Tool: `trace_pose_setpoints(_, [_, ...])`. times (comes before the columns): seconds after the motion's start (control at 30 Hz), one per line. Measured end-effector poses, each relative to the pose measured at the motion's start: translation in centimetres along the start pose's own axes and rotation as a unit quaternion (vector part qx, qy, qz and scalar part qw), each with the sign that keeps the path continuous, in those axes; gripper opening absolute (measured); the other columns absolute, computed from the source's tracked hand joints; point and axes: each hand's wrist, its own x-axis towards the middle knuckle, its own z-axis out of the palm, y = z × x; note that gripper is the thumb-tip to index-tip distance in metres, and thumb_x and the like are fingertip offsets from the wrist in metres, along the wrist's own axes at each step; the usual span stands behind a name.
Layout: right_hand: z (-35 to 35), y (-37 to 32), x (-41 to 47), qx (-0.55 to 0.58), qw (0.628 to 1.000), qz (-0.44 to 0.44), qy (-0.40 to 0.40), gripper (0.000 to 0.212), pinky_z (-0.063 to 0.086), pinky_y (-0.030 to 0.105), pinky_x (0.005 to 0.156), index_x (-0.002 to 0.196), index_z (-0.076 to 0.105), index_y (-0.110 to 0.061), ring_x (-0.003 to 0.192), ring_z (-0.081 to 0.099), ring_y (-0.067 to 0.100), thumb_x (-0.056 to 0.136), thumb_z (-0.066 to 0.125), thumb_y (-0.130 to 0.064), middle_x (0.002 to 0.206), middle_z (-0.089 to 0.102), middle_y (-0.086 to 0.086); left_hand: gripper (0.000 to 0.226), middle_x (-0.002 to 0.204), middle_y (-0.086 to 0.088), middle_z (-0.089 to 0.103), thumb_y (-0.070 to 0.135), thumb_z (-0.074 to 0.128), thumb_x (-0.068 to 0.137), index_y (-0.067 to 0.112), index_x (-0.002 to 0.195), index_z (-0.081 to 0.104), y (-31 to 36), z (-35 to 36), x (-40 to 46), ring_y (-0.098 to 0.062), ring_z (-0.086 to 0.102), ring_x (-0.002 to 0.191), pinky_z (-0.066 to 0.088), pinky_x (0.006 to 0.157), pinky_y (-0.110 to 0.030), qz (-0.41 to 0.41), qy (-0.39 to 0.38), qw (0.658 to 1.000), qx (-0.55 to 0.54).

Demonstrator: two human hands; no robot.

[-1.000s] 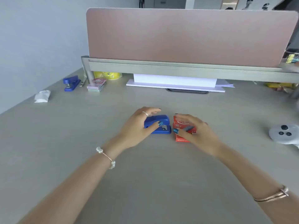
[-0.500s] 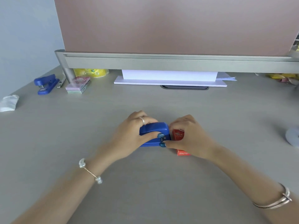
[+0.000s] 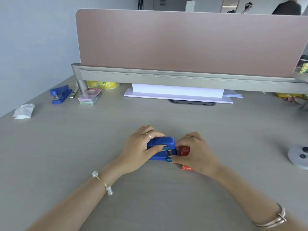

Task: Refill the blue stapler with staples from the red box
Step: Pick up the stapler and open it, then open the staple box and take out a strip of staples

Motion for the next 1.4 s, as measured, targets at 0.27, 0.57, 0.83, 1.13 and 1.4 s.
trace_pose_setpoints(0.27, [-0.1,0.1,-0.2,-0.007,1.000,-0.001,0.014,0.018,0.037,0.039,0.094,0.079,0.069,-0.029,0.103,0.039,0.017,0.064,0.076,-0.036,0.089,0.068,-0.003,0.014,0.092,-0.003,0.056,0.042,0.057,0.079,0.037,0.092,0.059,0.2,-1.0,0.4,-0.004,0.045,0.067,0.036,0.062,-0.011,-0.090,0.099,0.958,-0.253])
trace_pose_setpoints(0.57, [-0.1,0.0,-0.3,-0.020,1.000,0.008,0.011,0.020,0.038,0.037,0.094,0.083,0.070,-0.029,0.105,0.039,0.016,0.065,0.076,-0.034,0.085,0.062,-0.009,0.023,0.087,0.008,0.068,0.028,0.067,0.072,0.023,0.094,0.065,-1.2,-4.0,-0.4,-0.004,0.059,0.083,0.046,0.075,-0.014,-0.094,0.089,0.932,-0.338])
trace_pose_setpoints(0.83, [-0.1,0.1,-0.3,-0.027,1.000,0.003,0.010,0.018,0.038,0.037,0.094,0.080,0.068,-0.034,0.103,0.040,0.015,0.065,0.077,-0.035,0.082,0.060,-0.016,0.055,0.081,0.006,0.072,0.041,0.087,0.049,0.011,0.089,0.064,-6.3,-8.6,-3.4,-0.013,0.066,0.080,0.052,0.075,-0.023,-0.131,0.078,0.922,-0.355])
trace_pose_setpoints(1.13, [-0.1,0.2,-0.1,-0.025,1.000,0.002,0.000,0.018,0.041,0.035,0.090,0.081,0.068,-0.034,0.102,0.041,0.015,0.066,0.076,-0.036,0.087,0.067,-0.009,0.032,0.068,0.011,0.068,0.026,0.082,0.048,0.019,0.075,0.067,-7.8,-9.8,-3.8,-0.003,0.059,0.063,0.047,0.060,-0.014,-0.154,0.014,0.961,-0.230])
trace_pose_setpoints(1.4, [-0.1,0.5,0.2,-0.031,0.999,-0.016,0.002,0.019,0.040,0.033,0.086,0.076,0.062,-0.042,0.099,0.043,0.017,0.065,0.076,-0.038,0.081,0.064,-0.014,0.030,0.071,0.008,0.072,0.018,0.086,0.052,0.019,0.077,0.070,-8.8,-9.0,-4.3,-0.007,0.062,0.066,0.047,0.065,-0.015,-0.180,-0.025,0.969,-0.167])
